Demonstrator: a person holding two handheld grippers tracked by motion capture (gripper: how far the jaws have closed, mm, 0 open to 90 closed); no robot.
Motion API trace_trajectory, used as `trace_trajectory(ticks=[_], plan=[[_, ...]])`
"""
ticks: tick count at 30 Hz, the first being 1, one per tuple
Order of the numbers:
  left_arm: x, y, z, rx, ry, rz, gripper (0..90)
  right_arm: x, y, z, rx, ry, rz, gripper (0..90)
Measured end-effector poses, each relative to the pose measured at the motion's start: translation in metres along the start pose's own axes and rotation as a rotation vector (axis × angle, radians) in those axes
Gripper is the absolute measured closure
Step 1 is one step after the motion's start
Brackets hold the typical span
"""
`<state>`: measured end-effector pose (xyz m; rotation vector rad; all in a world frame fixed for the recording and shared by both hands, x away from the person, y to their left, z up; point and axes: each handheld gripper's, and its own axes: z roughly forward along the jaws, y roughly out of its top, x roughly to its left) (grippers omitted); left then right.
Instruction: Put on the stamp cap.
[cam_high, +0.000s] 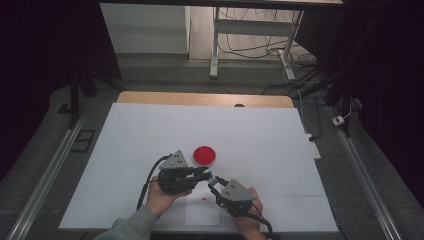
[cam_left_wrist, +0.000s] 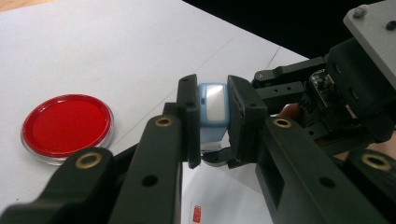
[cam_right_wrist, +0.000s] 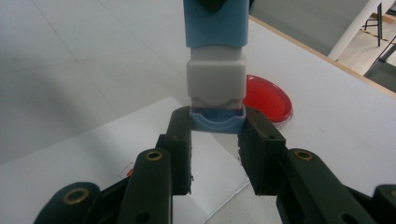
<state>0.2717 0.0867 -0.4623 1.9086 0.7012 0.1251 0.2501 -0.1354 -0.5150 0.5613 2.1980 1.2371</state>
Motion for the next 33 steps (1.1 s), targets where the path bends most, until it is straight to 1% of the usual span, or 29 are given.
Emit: trace_trajectory(ticks=[2, 18, 22, 23, 33], plan=[[-0.0003, -0.0002, 0.0005, 0.000, 0.001, 0.000, 75.9, 0.0003, -0.0001, 0.0003, -0.006, 0.000, 0.000, 64.9], [-0.0002, -0.0011, 0.0017, -0.006, 0.005, -0.007, 75.9, 0.0010, -0.0001, 0.0003, -0.003, -0.018, -0.011, 64.8], [-0.0004, -0.0013, 0.0020, -0.005, 0.005, -0.006, 76.0, 0.0013, -0.0003, 0.0006, -0.010, -0.019, -0.008, 64.8], [-0.0005, -0.0014, 0.0022, -0.006, 0.005, -0.006, 76.0, 0.0012, -0.0001, 0.0003, -0.003, -0.020, -0.011, 64.8], [-0.0010, -0.0018, 0.0029, -0.010, 0.005, -0.012, 76.0, 0.0011, -0.0004, 0.0003, -0.002, -0.023, -0.010, 64.8]])
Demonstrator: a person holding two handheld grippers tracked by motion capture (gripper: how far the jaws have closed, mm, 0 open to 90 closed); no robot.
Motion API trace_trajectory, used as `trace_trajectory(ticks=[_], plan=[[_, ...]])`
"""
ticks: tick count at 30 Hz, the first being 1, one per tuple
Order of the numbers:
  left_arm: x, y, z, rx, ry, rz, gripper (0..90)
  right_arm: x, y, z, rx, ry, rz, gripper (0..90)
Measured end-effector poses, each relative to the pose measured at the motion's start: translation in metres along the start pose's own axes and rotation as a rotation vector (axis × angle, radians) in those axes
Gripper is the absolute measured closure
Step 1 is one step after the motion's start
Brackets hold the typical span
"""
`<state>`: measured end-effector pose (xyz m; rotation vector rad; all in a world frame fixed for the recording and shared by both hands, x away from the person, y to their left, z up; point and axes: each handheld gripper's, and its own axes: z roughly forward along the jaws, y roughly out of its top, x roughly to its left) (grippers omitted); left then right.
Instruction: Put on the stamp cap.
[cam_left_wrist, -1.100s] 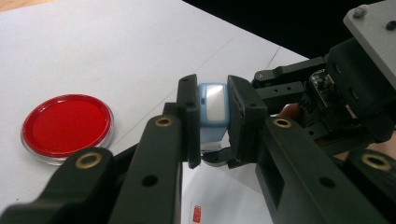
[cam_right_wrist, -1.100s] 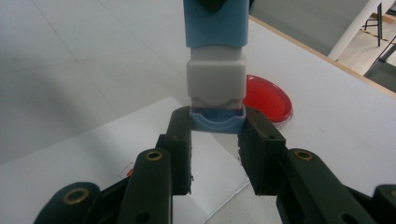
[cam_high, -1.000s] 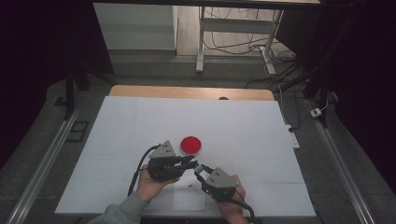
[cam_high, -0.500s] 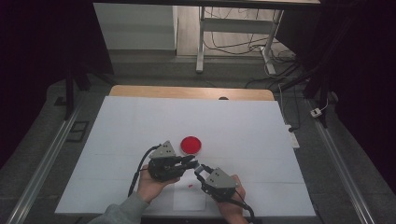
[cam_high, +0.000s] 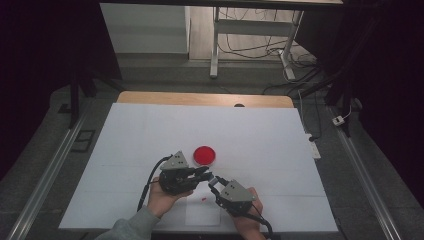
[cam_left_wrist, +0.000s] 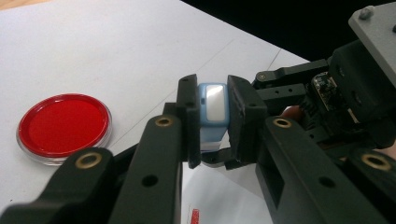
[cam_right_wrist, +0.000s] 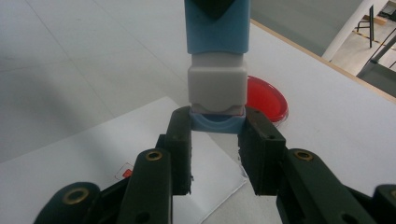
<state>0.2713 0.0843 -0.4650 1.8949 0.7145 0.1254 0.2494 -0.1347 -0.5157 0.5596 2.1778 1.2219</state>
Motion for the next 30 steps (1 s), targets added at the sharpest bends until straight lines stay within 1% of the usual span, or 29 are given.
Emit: trace_trajectory(ticks=[13, 18, 20, 30], plan=[[0.0000, -0.0010, 0.0009, -0.008, 0.010, -0.005, 76.0, 0.0002, -0.0001, -0.0004, -0.005, -0.007, -0.001, 64.9], [0.0002, -0.0009, 0.0006, -0.013, 0.007, -0.009, 76.0, 0.0003, 0.0001, -0.0011, -0.006, -0.012, -0.002, 64.9], [0.0005, -0.0010, 0.0006, -0.016, -0.004, -0.019, 76.0, 0.0002, 0.0000, -0.0010, -0.008, -0.012, -0.001, 64.9], [0.0007, -0.0017, 0.0012, -0.021, -0.010, -0.033, 76.0, 0.0003, 0.0001, -0.0023, -0.014, -0.023, -0.004, 64.9]])
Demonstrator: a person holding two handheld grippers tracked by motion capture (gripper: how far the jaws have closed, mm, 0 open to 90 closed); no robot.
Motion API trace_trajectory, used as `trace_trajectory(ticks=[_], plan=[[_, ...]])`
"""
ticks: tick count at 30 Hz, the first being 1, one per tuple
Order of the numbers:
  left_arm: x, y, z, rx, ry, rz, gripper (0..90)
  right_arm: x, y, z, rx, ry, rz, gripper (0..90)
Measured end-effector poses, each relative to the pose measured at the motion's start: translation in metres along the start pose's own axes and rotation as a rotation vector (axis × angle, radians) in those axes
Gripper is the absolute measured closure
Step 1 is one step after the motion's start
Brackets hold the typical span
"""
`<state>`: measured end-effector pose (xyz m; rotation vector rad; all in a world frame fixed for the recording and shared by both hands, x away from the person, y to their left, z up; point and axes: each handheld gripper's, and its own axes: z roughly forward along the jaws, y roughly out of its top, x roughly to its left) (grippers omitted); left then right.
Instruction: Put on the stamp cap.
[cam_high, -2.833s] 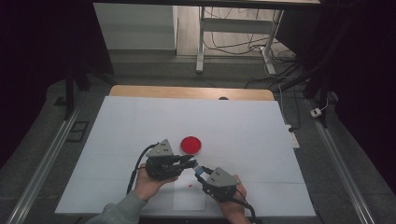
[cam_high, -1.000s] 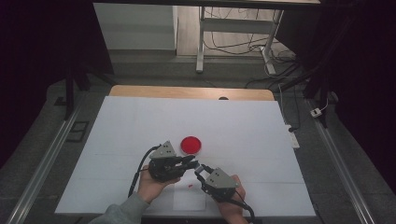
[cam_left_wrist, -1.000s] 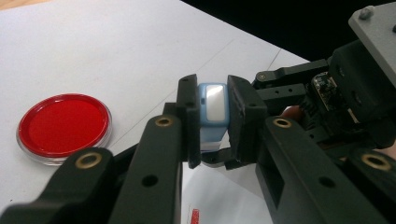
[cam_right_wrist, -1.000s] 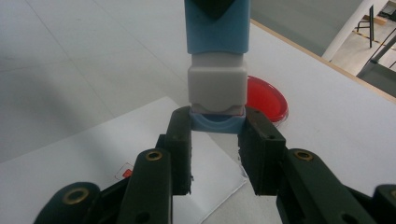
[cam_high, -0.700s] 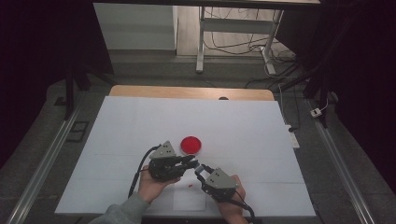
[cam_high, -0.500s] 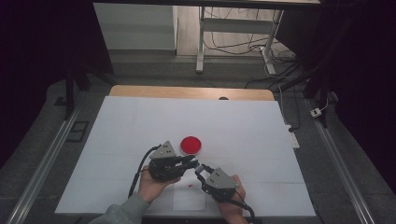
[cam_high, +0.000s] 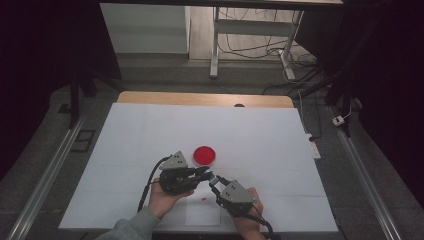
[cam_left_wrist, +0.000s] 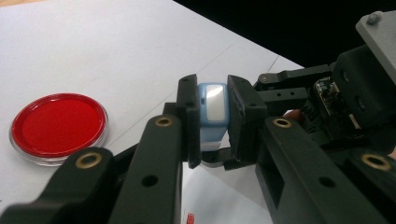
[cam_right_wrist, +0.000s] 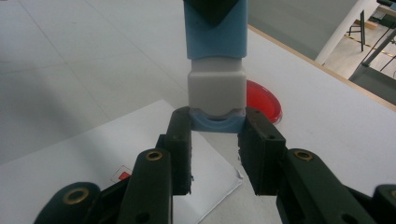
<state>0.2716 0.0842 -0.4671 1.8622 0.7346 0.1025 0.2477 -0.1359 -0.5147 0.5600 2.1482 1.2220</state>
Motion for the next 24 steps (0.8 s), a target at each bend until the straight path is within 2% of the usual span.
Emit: trace_trajectory(ticks=[24], plan=[[0.0015, -0.0032, 0.0030, 0.007, -0.013, -0.008, 76.2, 0.0016, 0.0010, -0.0013, 0.006, -0.012, -0.019, 65.3]])
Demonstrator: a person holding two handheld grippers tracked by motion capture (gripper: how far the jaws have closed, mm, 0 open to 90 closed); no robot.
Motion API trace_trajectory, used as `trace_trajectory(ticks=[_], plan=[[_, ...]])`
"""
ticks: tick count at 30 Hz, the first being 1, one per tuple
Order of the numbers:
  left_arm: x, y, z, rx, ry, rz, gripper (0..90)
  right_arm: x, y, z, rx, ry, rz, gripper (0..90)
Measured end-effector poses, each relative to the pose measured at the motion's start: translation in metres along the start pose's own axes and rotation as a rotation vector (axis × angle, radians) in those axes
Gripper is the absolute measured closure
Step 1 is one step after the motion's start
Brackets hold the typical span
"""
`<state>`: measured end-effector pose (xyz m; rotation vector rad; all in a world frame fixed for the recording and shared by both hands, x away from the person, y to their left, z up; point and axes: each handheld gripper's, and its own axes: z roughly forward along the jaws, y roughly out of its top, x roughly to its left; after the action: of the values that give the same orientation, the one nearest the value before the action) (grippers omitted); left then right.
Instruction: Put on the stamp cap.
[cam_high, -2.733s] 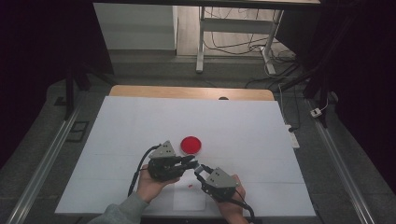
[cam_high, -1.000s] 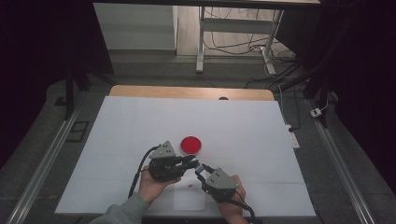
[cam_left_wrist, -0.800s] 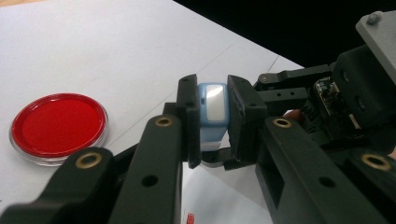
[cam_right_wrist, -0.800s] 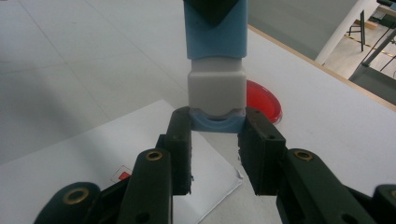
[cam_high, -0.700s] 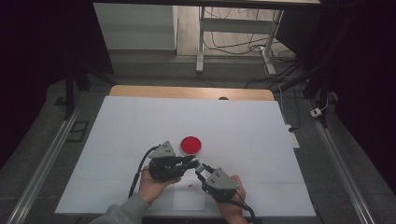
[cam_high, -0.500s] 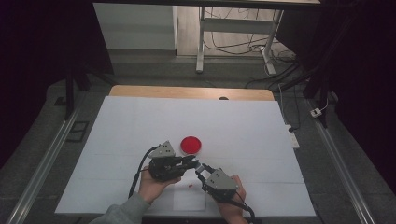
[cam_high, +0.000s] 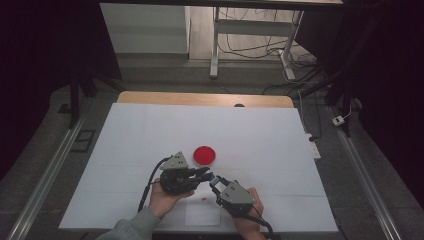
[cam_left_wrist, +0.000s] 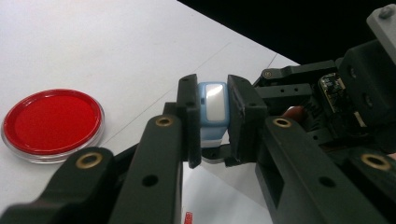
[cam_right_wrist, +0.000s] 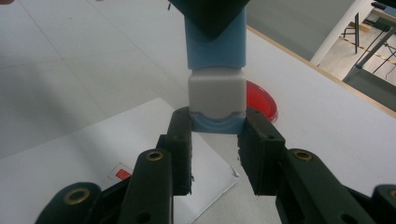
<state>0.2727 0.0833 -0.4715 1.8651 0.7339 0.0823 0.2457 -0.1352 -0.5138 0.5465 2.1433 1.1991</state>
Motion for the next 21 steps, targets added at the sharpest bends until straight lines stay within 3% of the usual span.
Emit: trace_trajectory(ticks=[21], plan=[[0.0019, -0.0016, 0.0009, 0.013, -0.003, -0.019, 76.2, 0.0007, -0.0003, 0.0008, 0.019, 0.014, -0.020, 65.1]])
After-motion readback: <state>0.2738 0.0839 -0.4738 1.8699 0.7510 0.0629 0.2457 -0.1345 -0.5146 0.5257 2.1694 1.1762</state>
